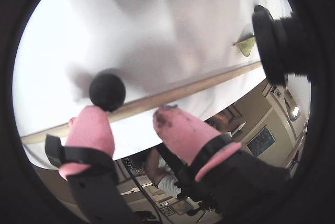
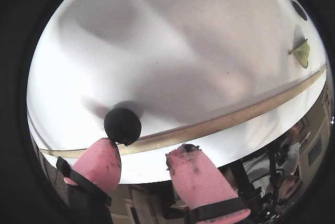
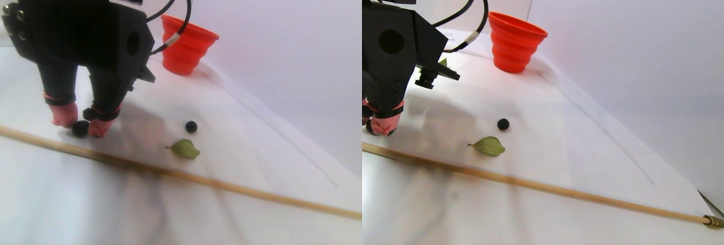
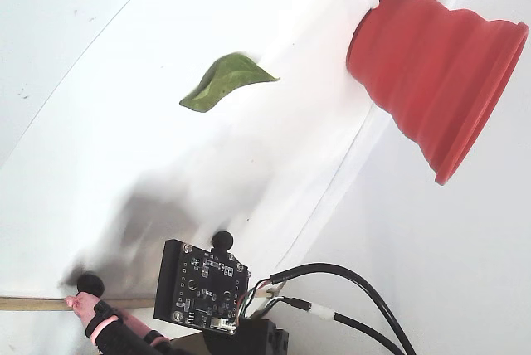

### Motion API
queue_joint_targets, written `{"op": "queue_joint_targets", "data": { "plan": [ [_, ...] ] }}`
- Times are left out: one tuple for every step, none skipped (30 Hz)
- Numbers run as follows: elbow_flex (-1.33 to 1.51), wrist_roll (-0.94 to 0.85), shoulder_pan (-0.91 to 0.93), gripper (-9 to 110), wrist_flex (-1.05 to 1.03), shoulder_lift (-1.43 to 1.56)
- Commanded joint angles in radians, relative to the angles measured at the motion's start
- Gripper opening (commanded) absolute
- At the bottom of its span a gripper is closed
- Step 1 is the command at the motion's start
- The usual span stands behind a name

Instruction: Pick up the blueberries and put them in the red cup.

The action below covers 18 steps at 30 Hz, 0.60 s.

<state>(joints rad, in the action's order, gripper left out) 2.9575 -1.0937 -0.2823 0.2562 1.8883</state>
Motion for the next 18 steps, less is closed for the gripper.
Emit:
{"op": "queue_joint_targets", "data": {
  "plan": [
    [0.015,0.003,-0.006,18,-0.002,0.041],
    [0.015,0.003,-0.006,18,0.005,0.038],
    [0.012,0.003,-0.006,18,0.009,0.032],
    [0.011,0.003,-0.006,18,0.017,0.025],
    [0.008,0.005,-0.006,18,0.025,0.017],
    [0.005,0.006,-0.008,18,0.028,0.012],
    [0.003,0.009,-0.011,18,0.034,0.006],
    [0.0,0.012,-0.015,18,0.041,-0.002],
    [-0.005,0.015,-0.017,18,0.046,-0.011],
    [-0.009,0.017,-0.017,18,0.055,-0.021],
    [-0.012,0.018,-0.017,18,0.061,-0.029],
    [-0.014,0.02,-0.018,18,0.061,-0.031],
    [-0.012,0.02,-0.02,18,0.063,-0.031],
    [-0.009,0.021,-0.021,18,0.067,-0.031],
    [-0.009,0.023,-0.021,18,0.069,-0.031],
    [-0.011,0.023,-0.023,18,0.071,-0.034],
    [-0.012,0.025,-0.023,18,0.075,-0.037],
    [-0.015,0.025,-0.021,18,0.075,-0.04]
  ]
}}
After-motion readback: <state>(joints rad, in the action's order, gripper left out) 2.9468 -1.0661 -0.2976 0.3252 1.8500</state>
